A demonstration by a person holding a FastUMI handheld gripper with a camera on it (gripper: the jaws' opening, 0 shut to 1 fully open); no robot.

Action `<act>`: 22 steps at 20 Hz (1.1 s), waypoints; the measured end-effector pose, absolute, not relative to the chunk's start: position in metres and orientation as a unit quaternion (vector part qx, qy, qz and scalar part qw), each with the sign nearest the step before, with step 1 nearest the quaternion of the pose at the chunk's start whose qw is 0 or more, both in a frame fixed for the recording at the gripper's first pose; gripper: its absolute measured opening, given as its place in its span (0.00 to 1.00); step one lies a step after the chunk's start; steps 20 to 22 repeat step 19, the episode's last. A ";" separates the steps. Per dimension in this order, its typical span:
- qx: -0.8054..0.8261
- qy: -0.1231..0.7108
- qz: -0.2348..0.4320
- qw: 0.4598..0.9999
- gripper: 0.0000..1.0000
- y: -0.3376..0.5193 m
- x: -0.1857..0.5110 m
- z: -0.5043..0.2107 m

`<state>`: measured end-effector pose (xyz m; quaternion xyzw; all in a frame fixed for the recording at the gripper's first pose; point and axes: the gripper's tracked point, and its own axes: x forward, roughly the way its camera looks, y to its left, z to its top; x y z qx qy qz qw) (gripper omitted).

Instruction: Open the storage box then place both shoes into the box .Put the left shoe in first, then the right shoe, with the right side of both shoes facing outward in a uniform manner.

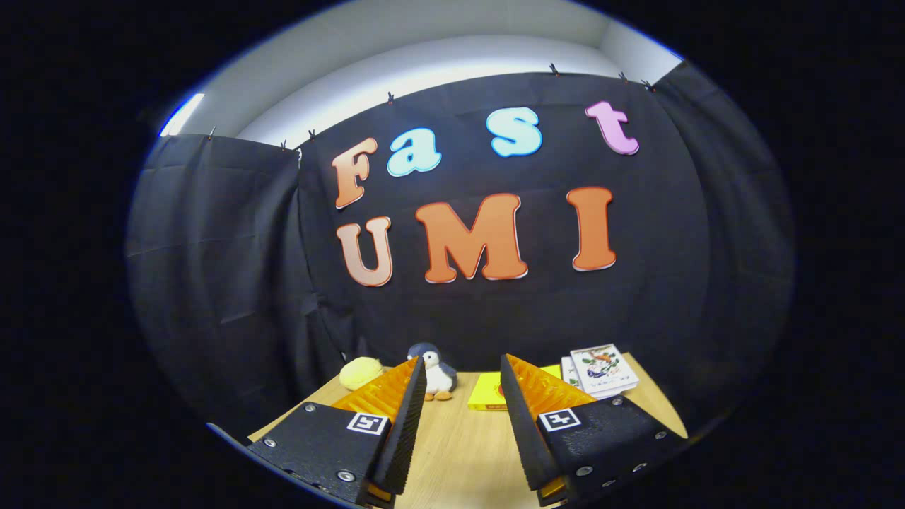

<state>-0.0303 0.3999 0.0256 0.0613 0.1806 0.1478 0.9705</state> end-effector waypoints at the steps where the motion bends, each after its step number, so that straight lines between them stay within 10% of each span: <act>1: 0.056 0.168 0.147 0.973 0.64 0.394 -0.030 0.031; 9: 0.032 0.092 0.129 0.987 0.96 0.350 -0.036 0.072; 22: 0.023 0.036 0.107 0.993 0.96 0.313 -0.043 0.087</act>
